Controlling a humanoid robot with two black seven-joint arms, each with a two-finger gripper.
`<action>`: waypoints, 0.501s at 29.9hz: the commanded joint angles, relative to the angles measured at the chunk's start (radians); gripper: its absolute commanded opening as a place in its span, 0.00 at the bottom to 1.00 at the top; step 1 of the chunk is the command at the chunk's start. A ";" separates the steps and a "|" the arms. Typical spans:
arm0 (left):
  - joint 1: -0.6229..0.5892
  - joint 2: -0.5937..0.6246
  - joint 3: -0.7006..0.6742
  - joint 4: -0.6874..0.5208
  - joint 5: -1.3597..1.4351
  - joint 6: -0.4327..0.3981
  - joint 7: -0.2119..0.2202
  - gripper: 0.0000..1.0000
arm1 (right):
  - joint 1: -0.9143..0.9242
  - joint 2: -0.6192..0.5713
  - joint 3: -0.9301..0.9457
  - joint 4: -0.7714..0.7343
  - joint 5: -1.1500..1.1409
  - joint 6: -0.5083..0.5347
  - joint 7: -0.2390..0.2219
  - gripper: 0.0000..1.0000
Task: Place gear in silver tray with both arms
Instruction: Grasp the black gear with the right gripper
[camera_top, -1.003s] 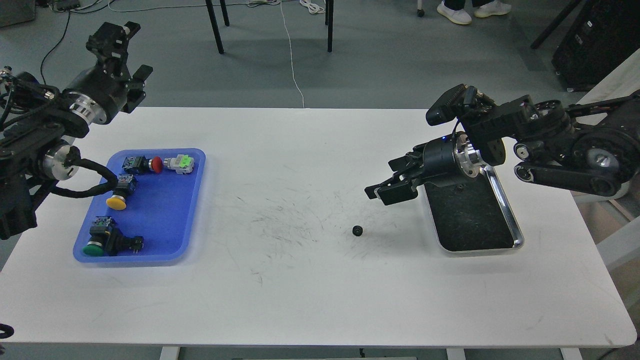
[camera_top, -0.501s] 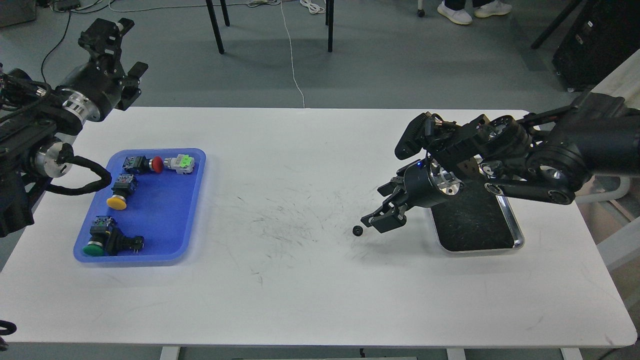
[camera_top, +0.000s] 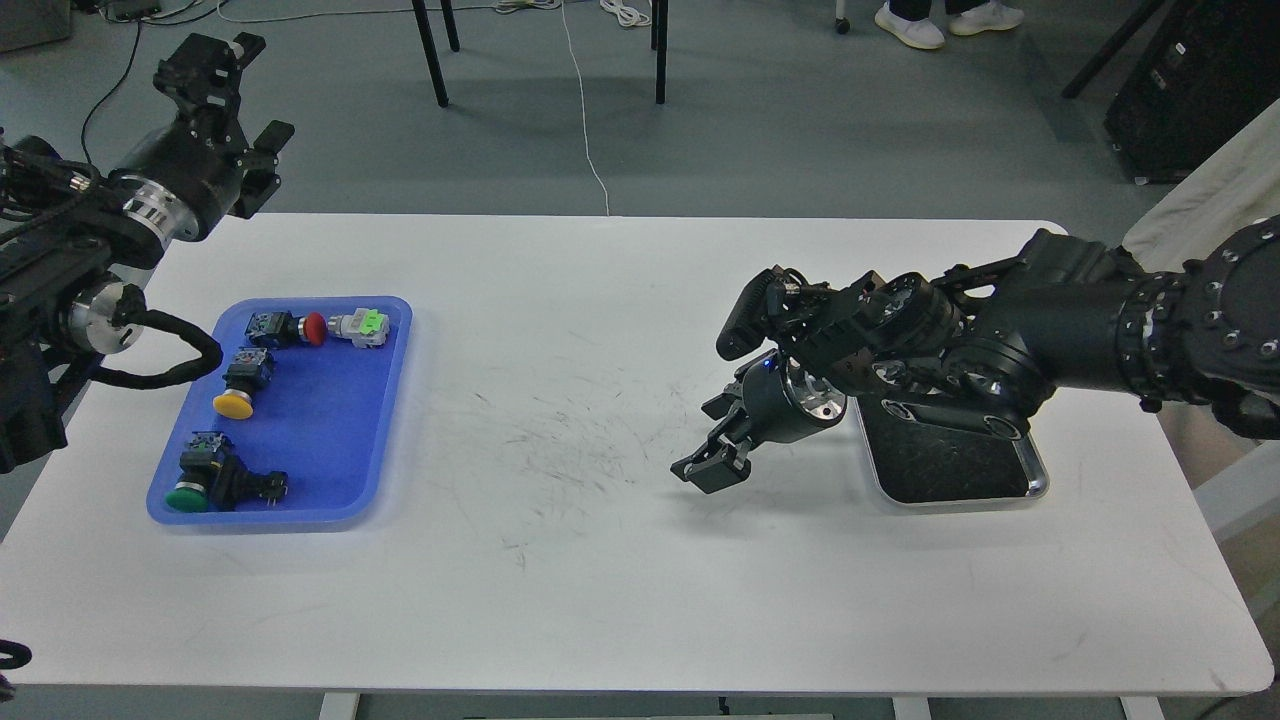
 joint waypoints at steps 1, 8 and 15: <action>0.002 0.000 -0.002 0.001 -0.001 0.002 0.000 0.97 | -0.013 0.004 -0.008 -0.005 -0.002 0.000 0.000 0.85; 0.002 0.000 -0.002 0.001 -0.001 0.005 0.000 0.97 | -0.032 0.004 -0.011 -0.043 -0.002 0.000 0.000 0.83; 0.002 0.002 -0.002 0.001 -0.001 0.005 0.000 0.97 | -0.060 0.004 -0.012 -0.063 -0.005 0.002 0.000 0.82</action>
